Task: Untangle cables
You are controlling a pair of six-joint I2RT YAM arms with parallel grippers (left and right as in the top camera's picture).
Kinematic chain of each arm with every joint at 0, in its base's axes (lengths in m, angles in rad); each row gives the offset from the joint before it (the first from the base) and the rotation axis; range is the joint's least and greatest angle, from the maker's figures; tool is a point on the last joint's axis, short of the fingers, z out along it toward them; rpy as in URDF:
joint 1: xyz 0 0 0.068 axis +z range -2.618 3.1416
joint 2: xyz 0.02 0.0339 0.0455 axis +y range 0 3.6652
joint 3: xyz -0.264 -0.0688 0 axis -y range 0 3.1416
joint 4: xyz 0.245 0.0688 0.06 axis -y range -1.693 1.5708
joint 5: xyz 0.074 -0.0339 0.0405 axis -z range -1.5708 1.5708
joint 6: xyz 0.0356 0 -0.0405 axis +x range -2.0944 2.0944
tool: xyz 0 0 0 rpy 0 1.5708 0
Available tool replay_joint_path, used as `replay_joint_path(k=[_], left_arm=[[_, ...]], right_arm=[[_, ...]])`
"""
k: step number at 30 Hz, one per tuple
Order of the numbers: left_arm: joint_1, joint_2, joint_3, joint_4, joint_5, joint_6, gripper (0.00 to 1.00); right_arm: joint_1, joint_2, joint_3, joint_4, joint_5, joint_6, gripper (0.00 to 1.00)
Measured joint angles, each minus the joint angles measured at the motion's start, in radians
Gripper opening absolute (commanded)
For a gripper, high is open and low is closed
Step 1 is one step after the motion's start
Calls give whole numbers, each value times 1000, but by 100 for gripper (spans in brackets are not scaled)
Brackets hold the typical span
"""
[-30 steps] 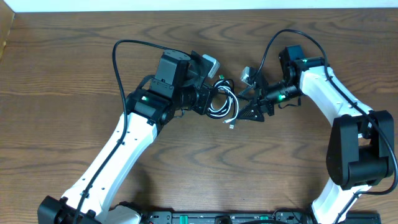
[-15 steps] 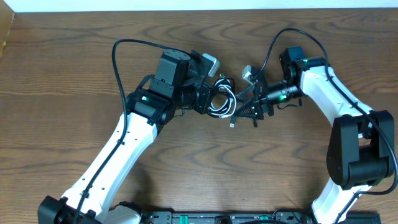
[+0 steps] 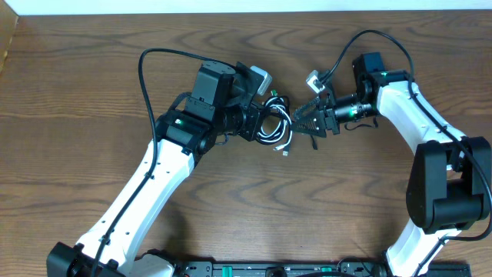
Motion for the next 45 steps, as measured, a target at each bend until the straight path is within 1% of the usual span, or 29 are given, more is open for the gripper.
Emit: replay_joint_path(k=[3,7,9,12,13,16,20,21,22,30,36,40,45], left_arm=[[0,0,0,2,0,0,7],[0,0,0,8,0,-1,7],[0,0,0,16,0,-4,8],[0,0,0,22,0,-4,7],[0,0,0,21,0,-4,7],[0,0,0,22,0,-4,7],[0,0,0,22,0,-4,8],[0,0,0,22,0,-4,7],[0,0,0,22,0,-4,8],[0,0,0,22,0,-4,7],[0,0,0,22,0,3,8],[0,0,0,22,0,30,7],[0,0,0,21,0,70,7]], right_arm=[[1,0,0,33,6,58,61],[13,0,-5,64,50,91,60],[26,0,-19,93,68,100,58],[53,0,-49,131,97,109,49],[60,0,-61,140,108,111,42],[77,0,-97,166,132,118,25],[80,0,-122,180,148,124,9],[80,0,-122,184,151,124,3],[80,0,-122,184,151,126,1],[80,0,-123,189,124,126,1],[75,0,-123,175,53,126,1],[70,0,-123,152,-7,127,1],[68,0,-123,146,-45,192,1]])
